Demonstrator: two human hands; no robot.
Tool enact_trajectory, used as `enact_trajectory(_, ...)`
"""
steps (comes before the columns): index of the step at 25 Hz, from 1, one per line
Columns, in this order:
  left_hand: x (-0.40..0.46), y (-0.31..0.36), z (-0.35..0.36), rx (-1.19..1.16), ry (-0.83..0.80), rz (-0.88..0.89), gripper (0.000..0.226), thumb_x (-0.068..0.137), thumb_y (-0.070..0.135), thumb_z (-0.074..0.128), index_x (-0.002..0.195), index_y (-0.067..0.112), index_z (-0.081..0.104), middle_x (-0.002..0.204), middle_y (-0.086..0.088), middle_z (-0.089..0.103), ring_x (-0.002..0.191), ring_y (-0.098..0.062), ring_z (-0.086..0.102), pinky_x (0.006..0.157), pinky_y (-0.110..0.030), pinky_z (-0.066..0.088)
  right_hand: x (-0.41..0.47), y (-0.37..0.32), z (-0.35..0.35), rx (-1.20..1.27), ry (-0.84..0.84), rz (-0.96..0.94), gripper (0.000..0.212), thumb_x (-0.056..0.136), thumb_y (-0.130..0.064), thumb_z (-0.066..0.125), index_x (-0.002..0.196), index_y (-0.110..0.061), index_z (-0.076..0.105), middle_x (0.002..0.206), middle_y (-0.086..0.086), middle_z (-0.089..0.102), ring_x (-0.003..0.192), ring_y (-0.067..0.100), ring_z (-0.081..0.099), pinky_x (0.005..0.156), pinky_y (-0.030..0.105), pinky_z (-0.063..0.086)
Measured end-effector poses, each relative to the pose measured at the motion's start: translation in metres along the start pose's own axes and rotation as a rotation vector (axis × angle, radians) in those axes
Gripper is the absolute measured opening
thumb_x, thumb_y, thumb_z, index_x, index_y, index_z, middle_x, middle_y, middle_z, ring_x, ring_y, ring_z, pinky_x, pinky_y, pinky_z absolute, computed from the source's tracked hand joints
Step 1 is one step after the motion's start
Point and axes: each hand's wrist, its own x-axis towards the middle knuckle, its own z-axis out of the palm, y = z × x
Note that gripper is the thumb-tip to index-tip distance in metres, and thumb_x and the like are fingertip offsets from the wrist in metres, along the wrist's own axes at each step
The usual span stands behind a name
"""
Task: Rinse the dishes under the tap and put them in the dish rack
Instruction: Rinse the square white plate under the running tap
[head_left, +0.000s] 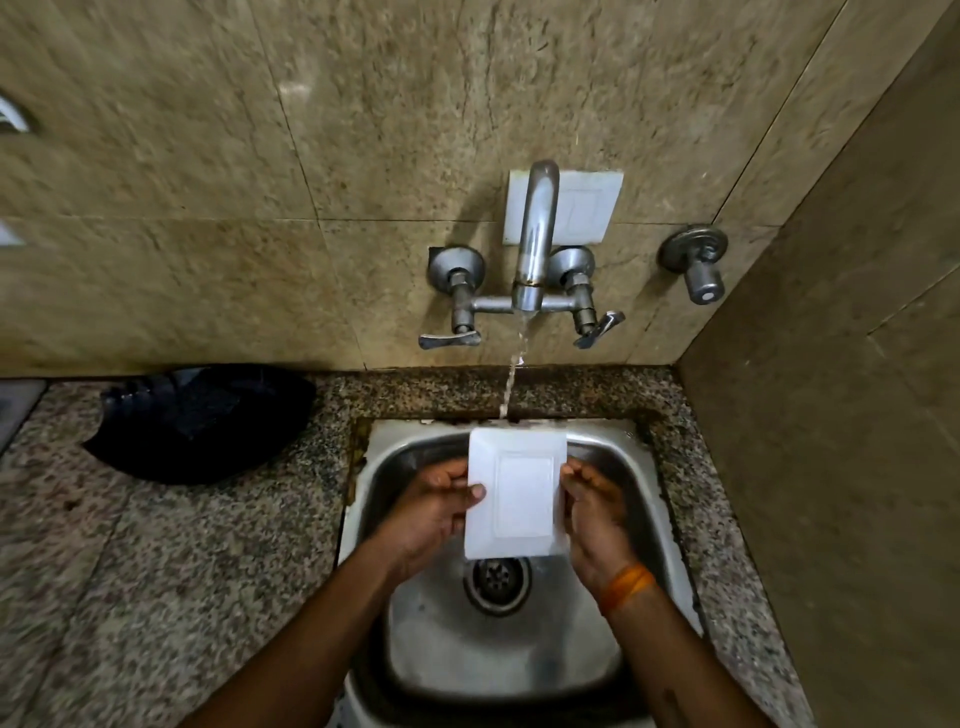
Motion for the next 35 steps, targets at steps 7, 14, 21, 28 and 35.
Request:
enact_trajectory(7, -0.006, 0.01, 0.016, 0.161, 0.097, 0.105, 0.031, 0.093, 0.002, 0.064, 0.115, 0.019, 0.077, 0.11, -0.008, 0.079, 0.097, -0.025, 0.076, 0.075, -0.032, 0.06, -0.023, 0.002, 0.017, -1.103, -0.378, -0.761, 0.076, 0.102, -0.066, 0.017, 0.164, -0.023, 0.006, 0.169, -0.008, -0.006, 0.156, 0.005, -0.009, 0.127, 0.029, -0.005)
enact_trajectory(14, -0.004, 0.018, 0.011, 0.176, 0.201, 0.097, 0.029, 0.096, 0.004, 0.062, 0.116, 0.022, 0.075, 0.112, -0.007, 0.079, 0.109, -0.035, 0.072, 0.095, -0.055, 0.055, 0.002, -0.025, 0.004, -1.225, -0.34, -0.702, 0.083, 0.096, -0.069, 0.007, 0.164, -0.021, 0.004, 0.171, -0.004, -0.003, 0.158, 0.012, -0.004, 0.129, 0.039, 0.003)
enact_trajectory(21, 0.009, 0.051, 0.002, 0.289, 0.044, 0.04, 0.035, 0.095, -0.001, 0.059, 0.122, 0.016, 0.072, 0.111, -0.008, 0.079, 0.099, -0.025, 0.074, 0.083, -0.038, 0.058, 0.004, -0.043, 0.004, -1.057, -0.518, -0.774, 0.063, 0.107, -0.055, 0.028, 0.163, -0.029, 0.017, 0.171, -0.005, 0.016, 0.156, 0.007, 0.012, 0.127, 0.032, 0.016)
enact_trajectory(28, 0.035, 0.092, 0.051, 0.885, 0.142, 0.234, 0.04, 0.107, 0.031, 0.047, 0.146, 0.022, 0.053, 0.149, -0.011, 0.056, 0.119, -0.02, 0.06, 0.094, -0.024, 0.05, 0.019, -0.057, -0.004, -0.194, -0.4, -0.208, 0.02, 0.101, -0.012, 0.06, 0.112, -0.017, 0.076, 0.109, 0.01, 0.078, 0.101, 0.03, 0.071, 0.087, 0.043, 0.055)
enact_trajectory(35, 0.046, 0.043, 0.103, 1.382, 0.184, 0.571, 0.083, 0.096, 0.068, 0.0, 0.164, 0.021, 0.009, 0.173, -0.001, 0.004, 0.159, -0.018, -0.003, 0.126, -0.036, -0.013, -0.011, -0.037, 0.004, 0.175, -0.206, -0.18, 0.029, 0.107, -0.011, 0.046, 0.127, -0.005, 0.067, 0.129, 0.019, 0.069, 0.118, 0.029, 0.066, 0.103, 0.05, 0.053)
